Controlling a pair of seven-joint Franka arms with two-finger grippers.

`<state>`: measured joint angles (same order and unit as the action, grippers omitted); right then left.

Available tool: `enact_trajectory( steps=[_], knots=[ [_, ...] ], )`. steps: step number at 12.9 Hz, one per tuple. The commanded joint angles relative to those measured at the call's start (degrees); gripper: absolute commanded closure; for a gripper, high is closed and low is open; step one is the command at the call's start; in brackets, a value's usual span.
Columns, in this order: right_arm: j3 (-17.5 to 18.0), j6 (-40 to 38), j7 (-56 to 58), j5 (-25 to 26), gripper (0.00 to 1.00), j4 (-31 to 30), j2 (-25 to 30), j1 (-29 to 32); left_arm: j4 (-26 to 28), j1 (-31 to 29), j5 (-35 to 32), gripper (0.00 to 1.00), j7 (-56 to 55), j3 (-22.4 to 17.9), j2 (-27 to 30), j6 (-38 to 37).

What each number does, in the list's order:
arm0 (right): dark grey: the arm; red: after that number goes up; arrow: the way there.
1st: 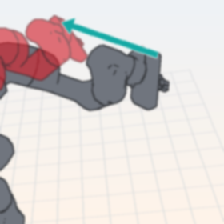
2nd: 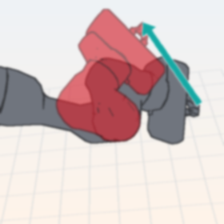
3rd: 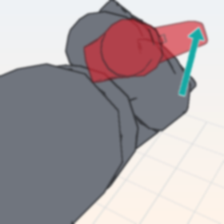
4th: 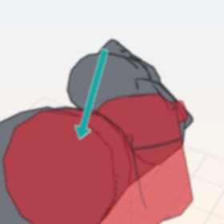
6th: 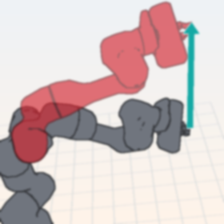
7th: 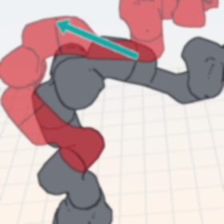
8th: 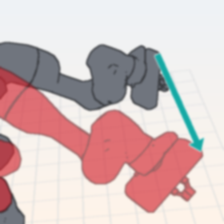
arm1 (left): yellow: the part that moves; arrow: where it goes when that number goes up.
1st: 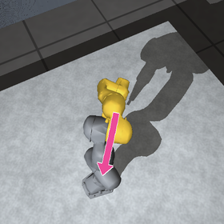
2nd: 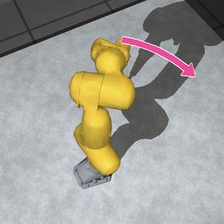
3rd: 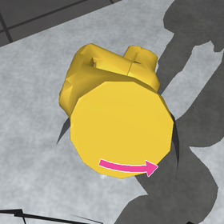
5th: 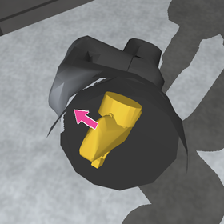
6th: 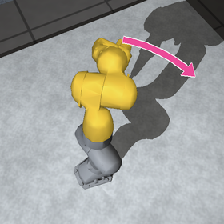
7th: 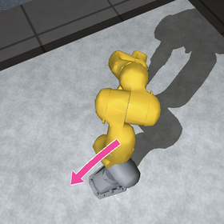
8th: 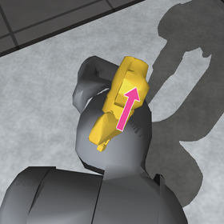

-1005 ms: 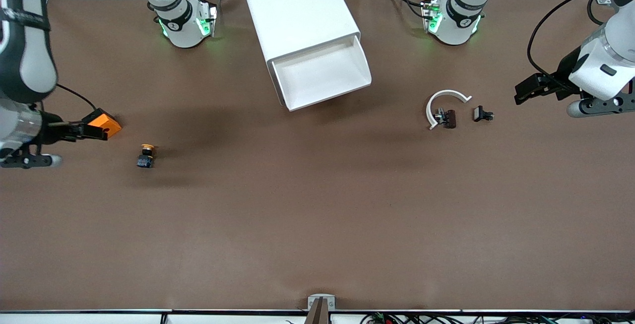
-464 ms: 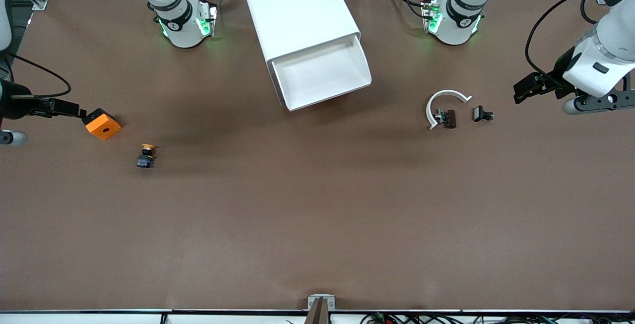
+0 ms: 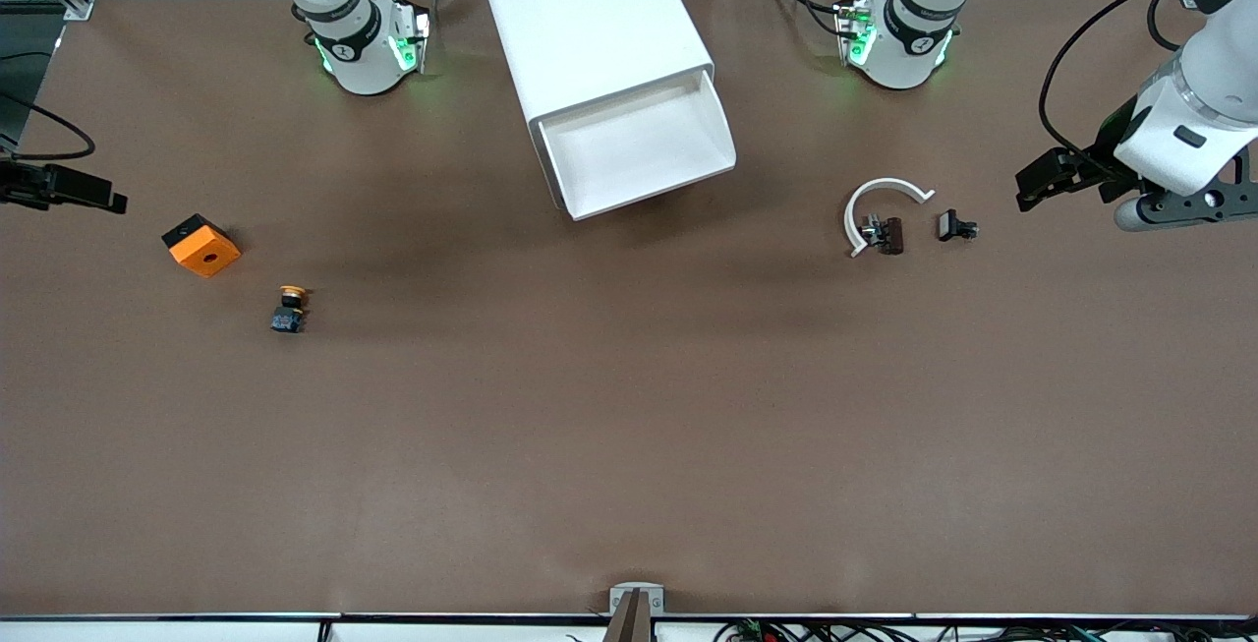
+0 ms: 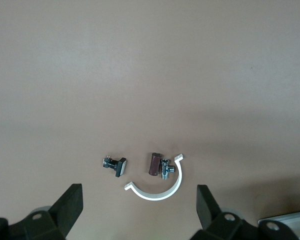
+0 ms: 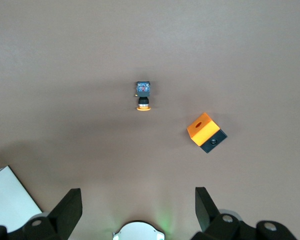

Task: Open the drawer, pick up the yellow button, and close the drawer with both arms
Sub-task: 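Withdraw the right gripper while the left gripper moves toward the drawer, then bring the left gripper against the open drawer's front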

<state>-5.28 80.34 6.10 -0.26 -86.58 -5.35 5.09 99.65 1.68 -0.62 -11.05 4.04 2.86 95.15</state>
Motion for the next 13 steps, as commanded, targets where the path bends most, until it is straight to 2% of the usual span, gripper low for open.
enact_trajectory(
  steps=[1, 4, 6, 7, 13],
  knots=[
    [0.4, -2.1, -1.4, 1.0, 0.00, 3.0, -0.5, -0.2, -1.8, 0.3, -0.6, 0.00, -0.6, 0.4, -2.1, 1.0],
    [0.2, -3.3, -3.6, 0.1, 0.00, 3.3, -0.5, 0.4, -1.5, 0.3, -0.6, 0.00, -0.6, 1.0, -2.4, 1.3],
    [0.6, -4.5, -3.6, -2.8, 0.00, 3.3, -0.1, -0.3, -1.3, 0.3, -0.5, 0.00, -0.6, 1.7, -2.7, 1.4],
    [0.6, -4.1, -3.6, -2.3, 0.00, 3.0, 0.2, -1.2, -1.2, 0.3, -0.4, 0.00, -0.6, 1.7, -2.7, 1.4],
    [0.6, -2.5, -3.6, -1.9, 0.00, -0.8, 6.7, -3.0, 1.0, 1.6, -0.2, 0.00, -1.8, 4.3, -2.2, 1.6]
  ],
)
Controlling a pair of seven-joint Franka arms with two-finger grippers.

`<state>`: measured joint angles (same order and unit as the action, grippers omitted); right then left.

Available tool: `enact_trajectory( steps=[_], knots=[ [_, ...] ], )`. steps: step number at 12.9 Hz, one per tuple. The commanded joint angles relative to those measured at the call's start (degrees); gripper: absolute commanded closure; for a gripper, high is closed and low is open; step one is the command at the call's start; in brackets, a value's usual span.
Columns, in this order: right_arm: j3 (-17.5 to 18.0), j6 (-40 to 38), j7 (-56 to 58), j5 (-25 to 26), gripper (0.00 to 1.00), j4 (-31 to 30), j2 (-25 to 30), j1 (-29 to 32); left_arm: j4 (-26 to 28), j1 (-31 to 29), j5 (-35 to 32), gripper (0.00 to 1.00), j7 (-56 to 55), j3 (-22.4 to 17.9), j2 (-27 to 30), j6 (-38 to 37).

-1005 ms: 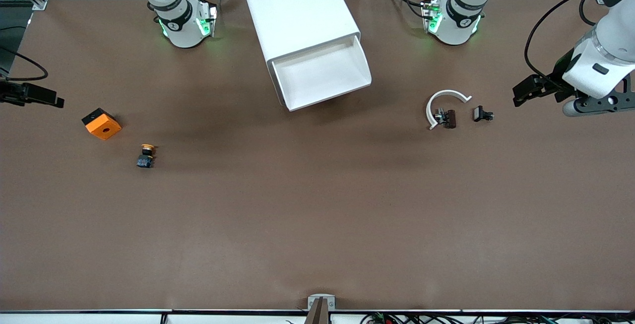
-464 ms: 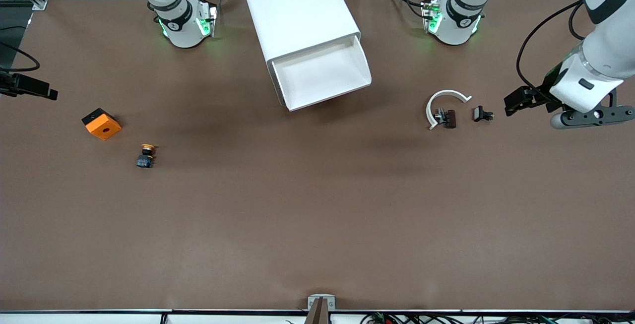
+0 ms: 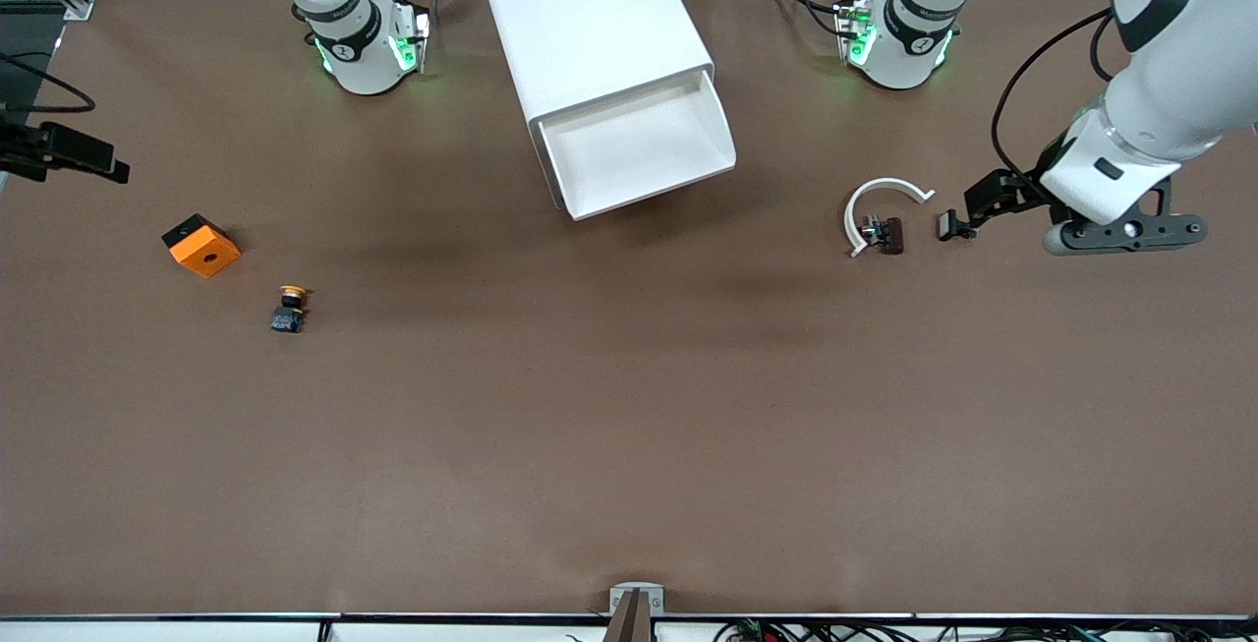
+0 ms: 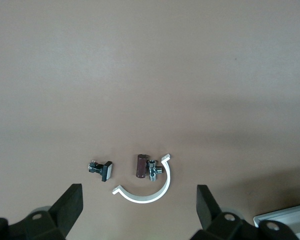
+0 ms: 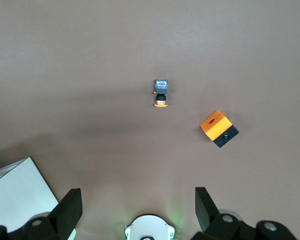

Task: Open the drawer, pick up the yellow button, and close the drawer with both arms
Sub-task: 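Bring the left gripper against the open drawer's front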

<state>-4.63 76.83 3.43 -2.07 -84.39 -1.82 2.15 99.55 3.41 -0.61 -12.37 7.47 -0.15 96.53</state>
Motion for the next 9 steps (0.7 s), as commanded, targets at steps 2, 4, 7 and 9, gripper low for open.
enact_trajectory(
  steps=[2, 4, 7, 9],
  knots=[
    [-0.1, 5.3, -1.0, 0.0, 0.00, -8.1, 7.7, -0.1, 1.3, -0.1, -0.1, 0.00, -0.6, 1.4, -0.1, 1.0],
    [-0.2, 6.7, -0.8, 0.2, 0.00, -10.4, 11.1, -0.1, 2.5, -0.1, 0.0, 0.00, -0.6, 2.0, -2.1, 4.2],
    [-0.5, 6.8, -1.0, 0.9, 0.00, -11.7, 11.4, 0.3, 3.5, -0.4, -0.1, 0.00, -0.6, 2.0, -8.4, 12.1],
    [-0.4, 6.8, -1.0, 0.8, 0.00, -11.7, 11.5, 0.2, 3.8, 1.4, -0.1, 0.00, -0.8, 2.1, -11.2, 14.0]
  ],
)
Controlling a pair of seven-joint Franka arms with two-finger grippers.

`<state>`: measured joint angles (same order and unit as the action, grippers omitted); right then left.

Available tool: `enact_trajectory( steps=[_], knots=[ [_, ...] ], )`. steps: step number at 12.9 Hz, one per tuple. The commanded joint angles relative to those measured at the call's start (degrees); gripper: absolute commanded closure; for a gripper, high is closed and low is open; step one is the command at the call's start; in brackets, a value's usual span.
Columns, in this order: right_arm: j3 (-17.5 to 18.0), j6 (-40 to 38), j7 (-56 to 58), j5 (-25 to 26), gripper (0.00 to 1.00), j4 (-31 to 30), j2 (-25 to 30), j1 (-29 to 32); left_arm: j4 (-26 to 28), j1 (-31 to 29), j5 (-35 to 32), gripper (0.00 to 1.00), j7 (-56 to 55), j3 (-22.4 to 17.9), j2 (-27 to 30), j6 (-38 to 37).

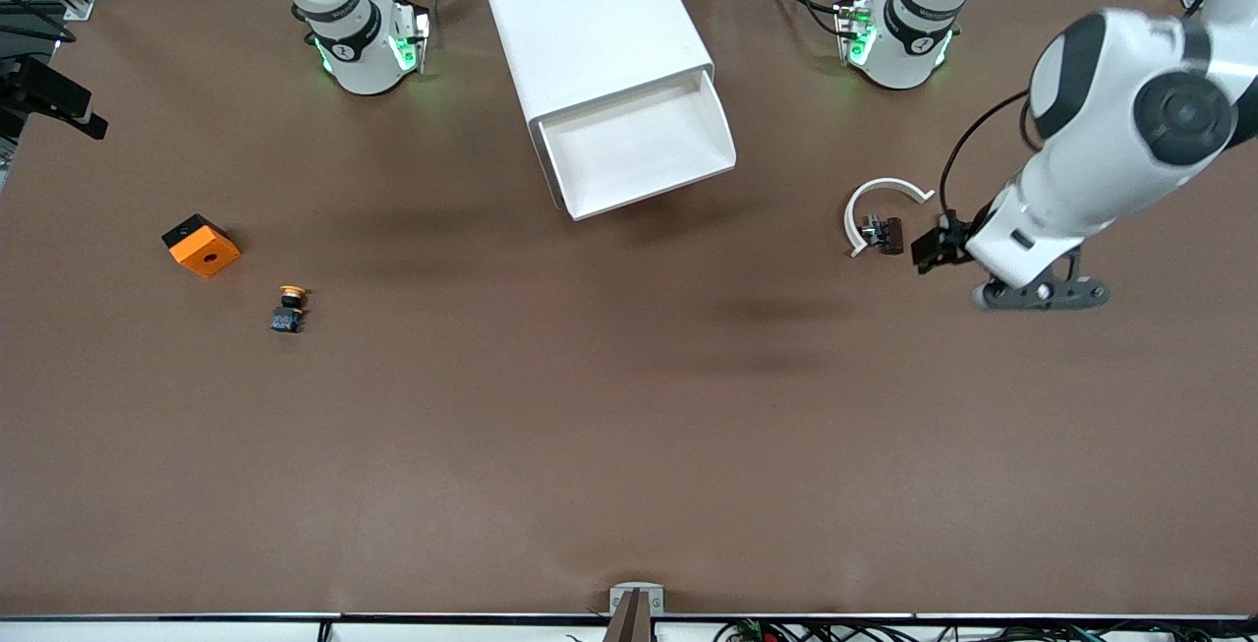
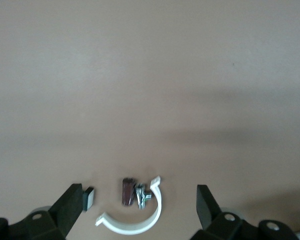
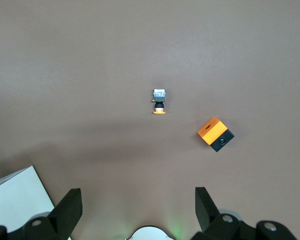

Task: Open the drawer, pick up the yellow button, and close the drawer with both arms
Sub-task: 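Bring the left gripper against the open drawer's front, then push the drawer into the cabinet with the left gripper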

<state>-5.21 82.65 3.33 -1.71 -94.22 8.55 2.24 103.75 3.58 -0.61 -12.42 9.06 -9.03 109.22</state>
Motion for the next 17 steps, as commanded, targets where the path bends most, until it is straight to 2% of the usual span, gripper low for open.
enact_trajectory(
  steps=[1, 6, 9, 13, 17],
  knots=[
    [0.2, 1.0, -0.9, 0.5, 0.00, -1.9, 1.0, 0.1, 0.0, 3.0, -0.3, 0.00, -2.5, 0.5, -3.2, 1.3],
    [0.1, 1.2, -0.9, 0.5, 0.00, -3.1, 1.9, 0.2, 0.0, 13.5, 0.8, 0.00, -21.2, 3.0, -7.0, 2.0],
    [0.5, 1.4, -0.7, 0.7, 0.00, -3.1, 2.1, 0.0, 0.1, 17.2, 9.6, 0.00, -29.8, 3.5, -7.1, 2.0],
    [0.5, 1.5, -0.3, 2.8, 0.00, -3.1, 2.1, -0.3, 0.1, 23.7, 10.1, 0.00, -39.4, 5.1, -7.2, 3.2],
    [0.4, 1.5, -0.1, 2.9, 0.00, -3.8, 2.8, -0.2, 0.4, 27.1, 10.7, 0.00, -45.7, 5.1, -7.8, 4.6]
  ],
)
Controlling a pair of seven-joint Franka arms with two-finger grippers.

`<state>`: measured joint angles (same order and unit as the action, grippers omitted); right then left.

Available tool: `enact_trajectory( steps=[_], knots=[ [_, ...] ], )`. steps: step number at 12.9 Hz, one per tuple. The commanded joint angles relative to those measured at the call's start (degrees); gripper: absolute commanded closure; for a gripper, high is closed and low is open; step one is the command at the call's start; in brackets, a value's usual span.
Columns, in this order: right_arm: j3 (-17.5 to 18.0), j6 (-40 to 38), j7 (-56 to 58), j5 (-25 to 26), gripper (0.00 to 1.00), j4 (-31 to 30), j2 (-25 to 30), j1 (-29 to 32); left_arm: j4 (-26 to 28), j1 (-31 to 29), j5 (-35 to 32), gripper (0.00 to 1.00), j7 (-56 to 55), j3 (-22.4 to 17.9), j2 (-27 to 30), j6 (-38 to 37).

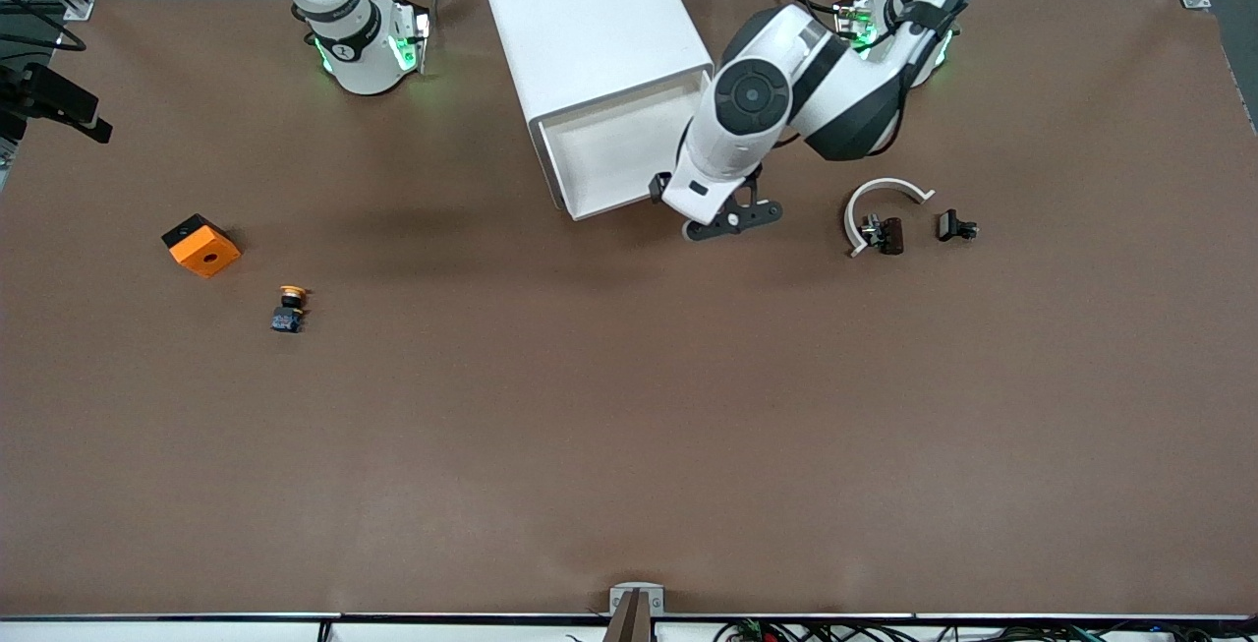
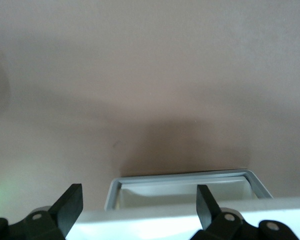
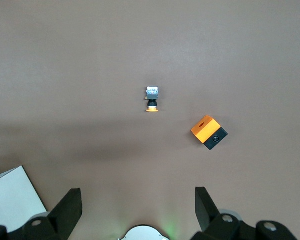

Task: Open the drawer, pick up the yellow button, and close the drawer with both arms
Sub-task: 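Push the drawer into the cabinet with the left gripper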

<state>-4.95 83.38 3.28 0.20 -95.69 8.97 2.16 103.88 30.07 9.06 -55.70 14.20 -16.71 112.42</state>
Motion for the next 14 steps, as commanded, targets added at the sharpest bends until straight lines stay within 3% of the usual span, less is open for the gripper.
enact_trajectory(
  steps=[1, 4, 7, 14],
  knots=[
    [-0.1, 1.5, 0.0, 0.9, 0.00, -3.2, 3.0, -0.1, 0.2, 1.2, 1.0, 0.00, -3.2, 0.0, -0.4, 3.2],
    [-0.2, 4.5, 0.1, 0.7, 0.00, -7.0, 6.0, -0.2, 0.3, 1.8, 1.0, 0.00, -4.0, 0.2, -0.6, 4.3],
    [-0.2, 4.6, 0.2, 0.2, 0.00, -6.9, 6.0, -0.3, 1.4, 3.2, 1.0, 0.00, -5.7, 0.3, -0.5, 3.9],
    [-0.1, 4.7, 0.2, 0.3, 0.00, -6.1, 5.8, -0.8, 2.6, 3.9, 2.3, 0.00, -7.0, 4.9, 1.3, 0.9]
  ],
)
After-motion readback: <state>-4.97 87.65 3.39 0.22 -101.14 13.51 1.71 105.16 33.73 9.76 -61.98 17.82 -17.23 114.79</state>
